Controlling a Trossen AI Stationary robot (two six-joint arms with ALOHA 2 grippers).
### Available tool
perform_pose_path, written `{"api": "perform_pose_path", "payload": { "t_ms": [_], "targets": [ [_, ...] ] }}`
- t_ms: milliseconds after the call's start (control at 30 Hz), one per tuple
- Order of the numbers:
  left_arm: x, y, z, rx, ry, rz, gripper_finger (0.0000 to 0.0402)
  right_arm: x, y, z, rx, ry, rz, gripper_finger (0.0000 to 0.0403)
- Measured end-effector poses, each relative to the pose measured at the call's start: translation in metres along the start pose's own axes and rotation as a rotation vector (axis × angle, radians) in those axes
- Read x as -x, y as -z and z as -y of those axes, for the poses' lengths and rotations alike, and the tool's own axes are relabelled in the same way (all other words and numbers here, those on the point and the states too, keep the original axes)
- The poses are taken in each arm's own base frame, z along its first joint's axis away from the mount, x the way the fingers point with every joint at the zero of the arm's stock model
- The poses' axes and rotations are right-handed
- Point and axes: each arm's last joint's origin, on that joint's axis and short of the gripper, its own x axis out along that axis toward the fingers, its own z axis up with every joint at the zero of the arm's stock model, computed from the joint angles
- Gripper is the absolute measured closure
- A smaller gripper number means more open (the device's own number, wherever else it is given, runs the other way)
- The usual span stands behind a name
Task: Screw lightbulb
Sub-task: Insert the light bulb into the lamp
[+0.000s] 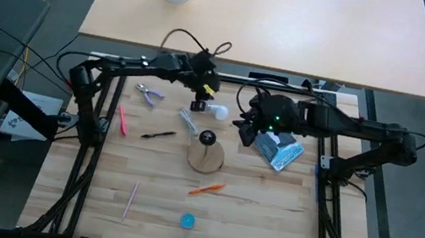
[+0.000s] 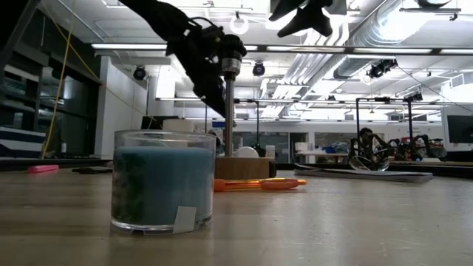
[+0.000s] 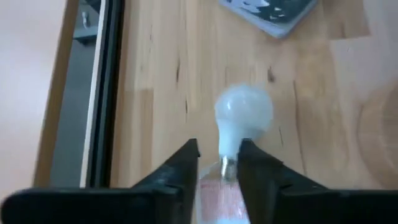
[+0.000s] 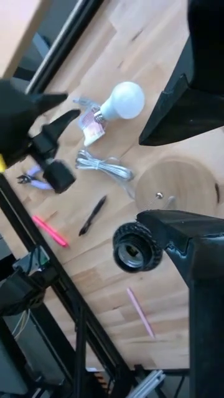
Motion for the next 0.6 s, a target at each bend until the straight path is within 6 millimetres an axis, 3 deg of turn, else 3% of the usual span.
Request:
{"api": "perform_pose_path", "payload": {
  "t_ms": [267, 600],
  "targets": [
    [-0.040, 0.008, 0.024, -0.218, 0.016, -0.201, 0.0189, 0.001, 0.005, -0.007, -0.057, -0.017, -0.017, 0.0231],
    [-0.050, 0.006, 0.031, -0.349, 0.069, -0.169, 0.0170, 0.002, 0.006, -0.010, -0.110, -0.003, -0.003, 0.0231]
  ]
}}
